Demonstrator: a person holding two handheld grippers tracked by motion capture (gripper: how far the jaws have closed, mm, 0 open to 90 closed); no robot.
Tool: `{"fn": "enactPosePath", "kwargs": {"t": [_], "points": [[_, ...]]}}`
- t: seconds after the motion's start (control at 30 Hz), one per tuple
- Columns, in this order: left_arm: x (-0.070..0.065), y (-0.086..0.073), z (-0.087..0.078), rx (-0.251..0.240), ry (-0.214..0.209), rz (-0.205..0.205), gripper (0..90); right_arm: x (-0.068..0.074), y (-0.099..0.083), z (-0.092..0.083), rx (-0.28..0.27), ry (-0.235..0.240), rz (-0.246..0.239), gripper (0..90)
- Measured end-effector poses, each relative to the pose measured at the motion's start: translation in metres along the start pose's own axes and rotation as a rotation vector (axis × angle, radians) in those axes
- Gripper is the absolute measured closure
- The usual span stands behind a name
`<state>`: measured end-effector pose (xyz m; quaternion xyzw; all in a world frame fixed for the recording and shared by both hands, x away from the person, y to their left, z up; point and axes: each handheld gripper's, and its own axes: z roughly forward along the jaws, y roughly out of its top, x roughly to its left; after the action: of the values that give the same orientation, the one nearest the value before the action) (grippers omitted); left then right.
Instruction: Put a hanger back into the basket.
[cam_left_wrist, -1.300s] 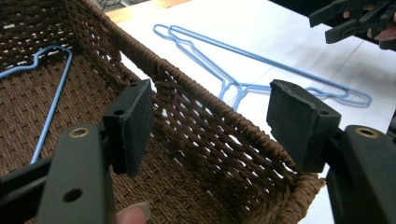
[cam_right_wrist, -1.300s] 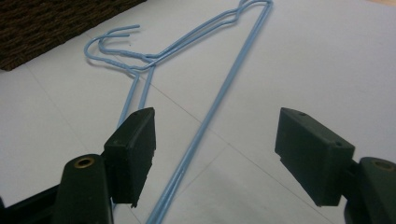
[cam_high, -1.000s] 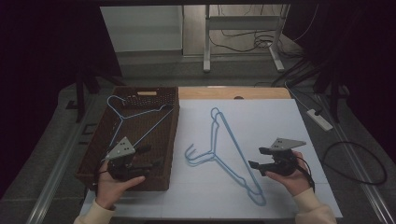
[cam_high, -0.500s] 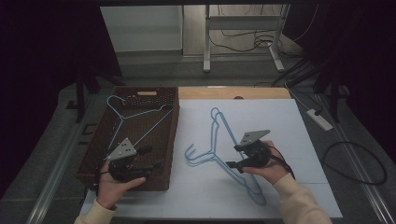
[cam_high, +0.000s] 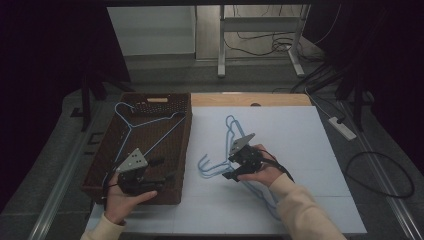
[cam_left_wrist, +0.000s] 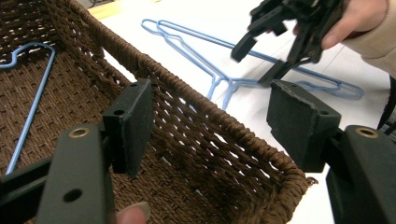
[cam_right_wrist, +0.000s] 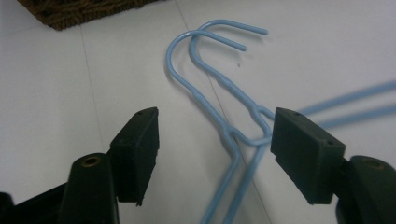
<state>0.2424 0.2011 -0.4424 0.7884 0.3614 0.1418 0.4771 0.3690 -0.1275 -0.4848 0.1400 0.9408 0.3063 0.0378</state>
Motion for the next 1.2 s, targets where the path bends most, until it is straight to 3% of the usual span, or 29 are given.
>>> {"fn": "enactPosePath", "kwargs": {"t": [0.17, 0.57, 0.7, 0.9, 1.1, 1.2], "points": [[0.001, -0.001, 0.001, 0.004, 0.001, -0.002, 33.1, 0.002, 0.013, 0.017, 0.055, 0.009, -0.068, 39.4], [0.002, -0.001, 0.0, 0.001, 0.002, -0.001, 33.1, 0.004, 0.031, 0.045, 0.191, 0.045, -0.166, 57.8], [0.002, -0.001, 0.0, 0.002, 0.002, -0.002, 33.1, 0.004, 0.035, 0.049, 0.219, 0.046, -0.192, 63.2], [0.003, -0.002, 0.0, 0.004, 0.003, -0.004, 33.1, 0.002, 0.042, 0.054, 0.287, 0.105, -0.24, 75.4], [0.003, -0.001, 0.0, 0.002, 0.005, -0.002, 33.1, 0.008, 0.045, 0.055, 0.303, 0.115, -0.331, 86.0], [0.002, -0.001, -0.001, 0.0, 0.006, -0.002, 33.2, 0.008, 0.044, 0.054, 0.307, 0.108, -0.311, 86.1]]}}
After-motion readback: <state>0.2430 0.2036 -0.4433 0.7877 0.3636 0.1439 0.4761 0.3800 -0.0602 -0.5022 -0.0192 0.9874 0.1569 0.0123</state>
